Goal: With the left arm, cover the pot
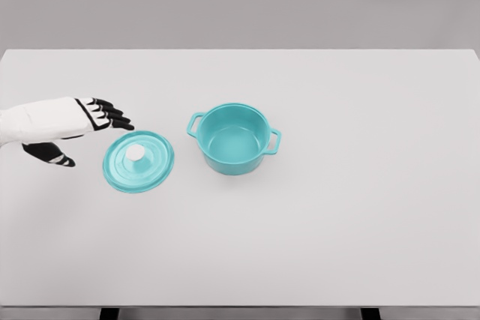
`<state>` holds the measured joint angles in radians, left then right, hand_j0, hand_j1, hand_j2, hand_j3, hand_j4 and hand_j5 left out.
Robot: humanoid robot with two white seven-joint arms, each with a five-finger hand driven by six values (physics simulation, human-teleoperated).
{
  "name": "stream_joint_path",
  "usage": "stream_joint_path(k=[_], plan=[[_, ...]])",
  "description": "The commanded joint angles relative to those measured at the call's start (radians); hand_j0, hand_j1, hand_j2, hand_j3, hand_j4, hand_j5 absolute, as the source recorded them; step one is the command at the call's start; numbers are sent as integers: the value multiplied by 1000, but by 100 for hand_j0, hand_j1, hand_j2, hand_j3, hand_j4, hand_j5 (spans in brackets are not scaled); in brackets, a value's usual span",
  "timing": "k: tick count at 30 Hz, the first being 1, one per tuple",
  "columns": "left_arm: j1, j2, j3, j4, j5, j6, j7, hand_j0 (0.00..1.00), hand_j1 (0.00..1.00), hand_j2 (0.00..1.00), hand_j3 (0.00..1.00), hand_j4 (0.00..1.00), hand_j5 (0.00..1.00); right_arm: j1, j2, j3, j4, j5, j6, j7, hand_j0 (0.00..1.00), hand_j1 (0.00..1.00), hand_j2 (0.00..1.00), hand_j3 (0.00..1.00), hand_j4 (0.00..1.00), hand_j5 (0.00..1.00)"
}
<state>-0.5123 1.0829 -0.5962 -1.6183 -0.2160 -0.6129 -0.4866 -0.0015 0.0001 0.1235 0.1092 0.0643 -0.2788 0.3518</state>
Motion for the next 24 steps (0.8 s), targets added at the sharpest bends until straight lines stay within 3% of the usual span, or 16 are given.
stream_joint_path(k=[1,8,14,17,19,24], plan=[[0,-20,-10,0,7,2,0,100,100,100,100,100,100,0,0,2,3,0,0,-1,100,100,100,100,100,100],[-72,-112,-103,51,-3,2,0,100,100,100,100,100,100,0,0,-2,1,0,0,1,100,100,100,100,100,100],[-130,-155,-154,215,-25,2,-1,100,100,100,100,100,100,0,0,-2,3,0,0,-1,100,100,100,100,100,100],[-143,-219,-186,287,-43,2,2,100,100,100,100,100,100,0,0,-2,1,0,0,-1,100,100,100,100,100,100],[-166,-222,-223,291,-37,2,-3,100,100,100,100,100,100,0,0,-2,1,0,0,1,100,100,100,100,100,100],[-176,-253,-240,293,-43,2,-10,100,100,100,100,100,100,0,0,-2,1,0,0,1,100,100,100,100,100,100]])
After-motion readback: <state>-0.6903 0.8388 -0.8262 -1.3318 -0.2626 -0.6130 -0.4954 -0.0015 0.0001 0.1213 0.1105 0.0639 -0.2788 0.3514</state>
